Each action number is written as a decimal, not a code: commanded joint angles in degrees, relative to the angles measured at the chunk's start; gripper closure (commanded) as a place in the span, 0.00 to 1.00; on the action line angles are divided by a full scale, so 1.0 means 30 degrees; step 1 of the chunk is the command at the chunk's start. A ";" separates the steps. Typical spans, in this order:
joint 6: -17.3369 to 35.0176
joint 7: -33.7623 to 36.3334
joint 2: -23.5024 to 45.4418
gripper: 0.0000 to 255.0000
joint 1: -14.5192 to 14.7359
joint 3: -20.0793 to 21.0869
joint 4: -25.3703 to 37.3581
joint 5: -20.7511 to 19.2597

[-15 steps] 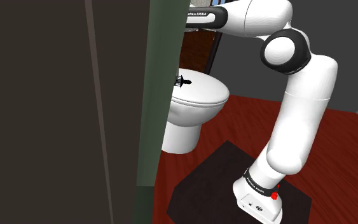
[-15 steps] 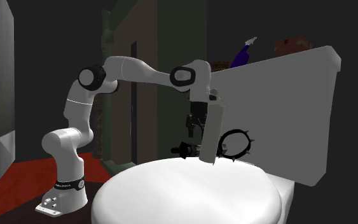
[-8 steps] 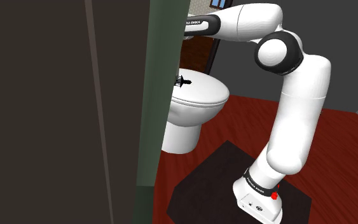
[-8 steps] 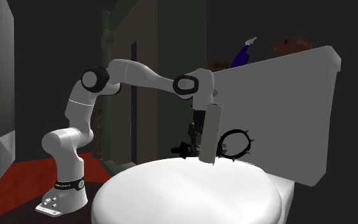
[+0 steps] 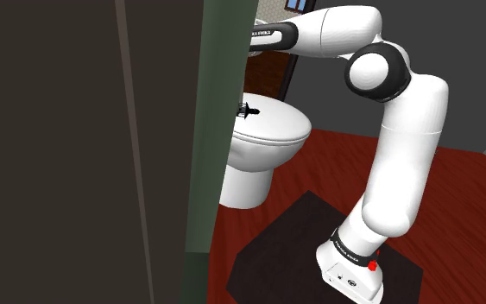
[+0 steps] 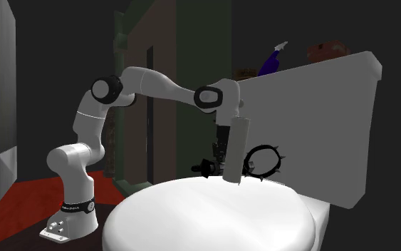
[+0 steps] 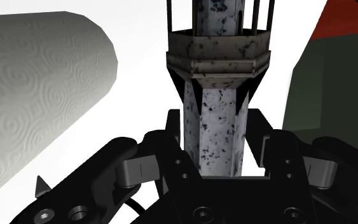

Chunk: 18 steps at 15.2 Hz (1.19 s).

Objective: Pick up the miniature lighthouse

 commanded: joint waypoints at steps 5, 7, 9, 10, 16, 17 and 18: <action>-0.0216 -0.0028 -0.0013 1.00 -0.0007 -0.0001 0.0188 0.0005; -0.0713 -0.0047 -0.0050 1.00 -0.0006 -0.0001 0.0649 0.0009; -0.1218 -0.0066 -0.0069 1.00 -0.0004 -0.0001 0.1134 0.0012; -0.1473 -0.0076 -0.0072 1.00 -0.0003 -0.0001 0.1387 0.0014; -0.3056 -0.0137 0.0021 1.00 0.0003 -0.0002 0.3064 0.0022; -0.3330 -0.0147 0.0056 1.00 0.0004 -0.0002 0.3373 0.0023; -0.3607 -0.0158 0.0098 1.00 0.0005 -0.0002 0.3692 0.0024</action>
